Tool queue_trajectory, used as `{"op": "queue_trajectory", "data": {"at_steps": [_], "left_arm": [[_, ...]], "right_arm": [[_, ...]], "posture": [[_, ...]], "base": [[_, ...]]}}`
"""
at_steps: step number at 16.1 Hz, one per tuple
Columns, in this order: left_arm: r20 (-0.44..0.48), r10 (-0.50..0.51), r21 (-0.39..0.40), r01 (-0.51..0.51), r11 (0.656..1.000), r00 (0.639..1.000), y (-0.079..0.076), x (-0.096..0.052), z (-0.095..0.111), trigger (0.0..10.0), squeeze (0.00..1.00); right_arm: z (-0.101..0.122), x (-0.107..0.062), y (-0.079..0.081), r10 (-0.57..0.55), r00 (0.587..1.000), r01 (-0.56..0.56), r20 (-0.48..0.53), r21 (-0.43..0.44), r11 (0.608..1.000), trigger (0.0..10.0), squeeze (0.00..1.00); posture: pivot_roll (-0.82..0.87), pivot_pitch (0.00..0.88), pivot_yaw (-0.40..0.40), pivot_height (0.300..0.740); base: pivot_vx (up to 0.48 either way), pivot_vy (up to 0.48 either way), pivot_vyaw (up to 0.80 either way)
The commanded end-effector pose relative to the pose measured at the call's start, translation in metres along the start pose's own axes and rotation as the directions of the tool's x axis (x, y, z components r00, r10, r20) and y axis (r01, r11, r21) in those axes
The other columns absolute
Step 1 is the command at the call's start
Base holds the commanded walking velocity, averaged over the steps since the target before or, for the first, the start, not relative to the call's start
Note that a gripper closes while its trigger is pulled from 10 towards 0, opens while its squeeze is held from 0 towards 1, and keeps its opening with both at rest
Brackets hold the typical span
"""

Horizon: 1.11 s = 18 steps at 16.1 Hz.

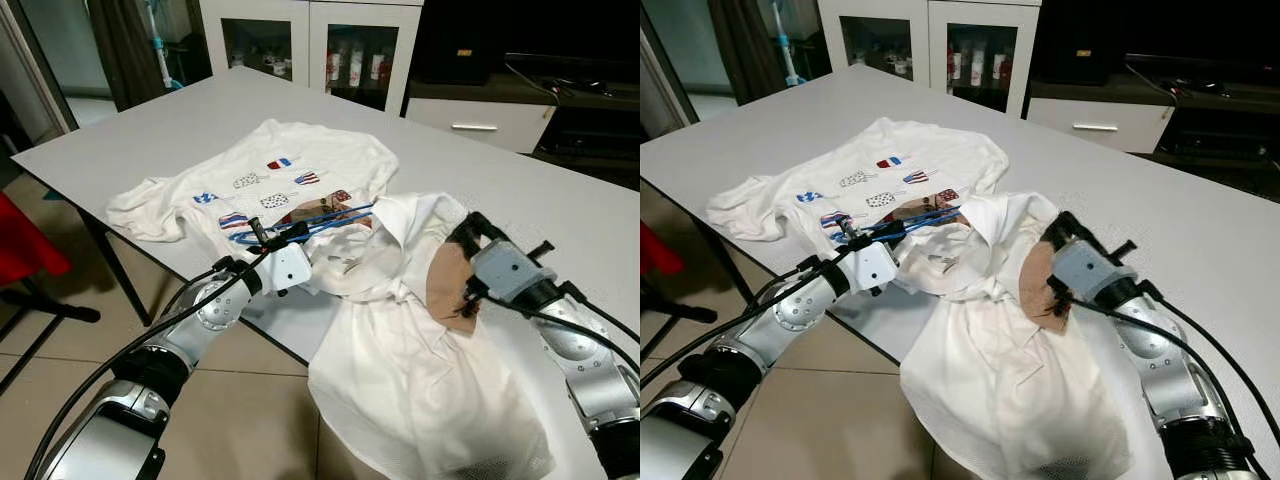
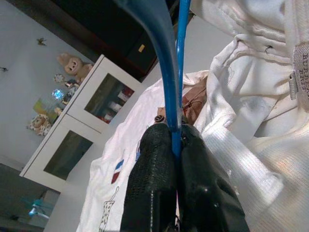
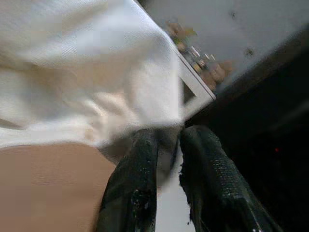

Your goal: Hang hanger

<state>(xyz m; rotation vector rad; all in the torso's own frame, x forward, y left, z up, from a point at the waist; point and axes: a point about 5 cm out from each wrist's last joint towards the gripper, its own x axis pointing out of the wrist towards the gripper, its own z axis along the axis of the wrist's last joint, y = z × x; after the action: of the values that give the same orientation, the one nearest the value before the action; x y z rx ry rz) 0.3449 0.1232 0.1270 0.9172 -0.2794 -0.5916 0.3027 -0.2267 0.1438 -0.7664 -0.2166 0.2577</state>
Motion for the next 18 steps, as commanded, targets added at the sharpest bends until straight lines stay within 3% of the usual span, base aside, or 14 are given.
{"op": "queue_trajectory", "data": {"at_steps": [1,2,3,5,6,7,8,10,11,15,16,17,18], "left_arm": [[-0.009,-0.003,0.003,0.003,1.000,1.000,0.000,0.001,-0.001,0.0,0.00],[-0.008,-0.004,0.002,0.004,1.000,1.000,-0.001,0.001,-0.001,0.0,0.00],[0.003,-0.011,-0.003,0.011,1.000,1.000,-0.003,0.001,0.001,0.0,0.00],[0.009,-0.013,-0.003,0.013,1.000,1.000,-0.005,0.002,0.003,0.0,0.00],[0.014,-0.013,-0.004,0.013,1.000,1.000,-0.005,0.003,0.004,0.0,0.00],[0.016,-0.012,-0.005,0.012,1.000,1.000,-0.006,0.003,0.004,0.0,0.00],[0.012,-0.011,-0.003,0.011,1.000,1.000,-0.007,0.003,0.003,0.0,0.00],[0.008,-0.011,-0.001,0.011,1.000,1.000,-0.008,0.002,0.002,0.0,0.00],[0.007,-0.008,-0.001,0.009,1.000,1.000,-0.007,0.002,0.002,0.0,0.00],[0.008,-0.002,0.001,0.002,1.000,1.000,-0.005,0.003,0.003,0.0,0.00],[0.009,-0.004,0.001,0.004,1.000,1.000,-0.006,0.003,0.003,0.0,0.00],[0.010,-0.008,-0.001,0.008,1.000,1.000,-0.007,0.002,0.003,0.0,0.00],[0.011,-0.011,-0.001,0.011,1.000,1.000,-0.008,0.002,0.003,0.0,0.00]], "right_arm": [[-0.002,0.002,-0.010,-0.050,0.999,0.051,-0.020,0.021,0.998,10.0,0.00],[-0.002,0.003,-0.010,-0.057,0.998,0.058,-0.024,0.036,0.998,9.8,0.00],[0.001,0.011,-0.008,-0.079,0.996,0.081,-0.030,0.086,0.993,0.0,0.00],[0.003,0.017,-0.005,-0.087,0.996,0.091,-0.034,0.111,0.990,0.0,0.00],[0.007,0.022,-0.002,-0.089,0.996,0.092,-0.028,0.139,0.986,3.6,0.00],[0.009,0.024,0.000,-0.084,0.996,0.087,-0.021,0.159,0.984,9.1,0.00],[0.012,0.028,0.007,-0.057,0.998,0.059,-0.015,0.185,0.981,10.0,0.00],[0.015,0.032,0.012,-0.033,0.999,0.034,-0.008,0.198,0.980,10.0,0.00],[0.020,0.035,0.015,-0.022,1.000,0.019,0.010,0.208,0.978,10.0,1.00],[0.016,0.034,0.008,-0.029,0.999,0.033,-0.021,0.233,0.972,10.0,1.00],[0.013,0.031,0.004,-0.034,0.999,0.040,-0.032,0.240,0.970,10.0,0.91],[0.009,0.025,-0.002,-0.044,0.998,0.053,-0.041,0.248,0.967,10.0,0.56],[0.008,0.020,-0.012,-0.068,0.997,0.073,-0.030,0.272,0.959,10.0,0.00]], "posture": [[0.05,0.015,-0.001,0.740],[0.05,0.016,-0.002,0.740],[0.04,0.016,-0.002,0.740],[0.04,0.017,-0.008,0.740],[0.05,0.017,-0.011,0.740],[0.05,0.017,-0.012,0.740],[0.05,0.011,-0.016,0.740],[0.05,0.011,-0.016,0.740],[0.05,0.007,-0.017,0.740],[0.05,0.006,-0.017,0.740],[0.05,0.008,-0.016,0.740],[0.04,0.009,-0.014,0.740],[0.04,0.011,-0.013,0.740]], "base": [[0.000,0.000,0.00],[0.000,0.000,0.00],[0.000,0.000,0.00],[0.000,0.000,0.00],[0.000,0.000,0.00],[0.000,0.000,0.00],[0.000,0.000,0.00],[0.000,0.000,0.00],[0.000,0.000,0.00],[0.000,0.000,0.00],[0.000,0.000,0.00],[0.000,0.000,0.00],[0.000,0.000,0.00]]}}
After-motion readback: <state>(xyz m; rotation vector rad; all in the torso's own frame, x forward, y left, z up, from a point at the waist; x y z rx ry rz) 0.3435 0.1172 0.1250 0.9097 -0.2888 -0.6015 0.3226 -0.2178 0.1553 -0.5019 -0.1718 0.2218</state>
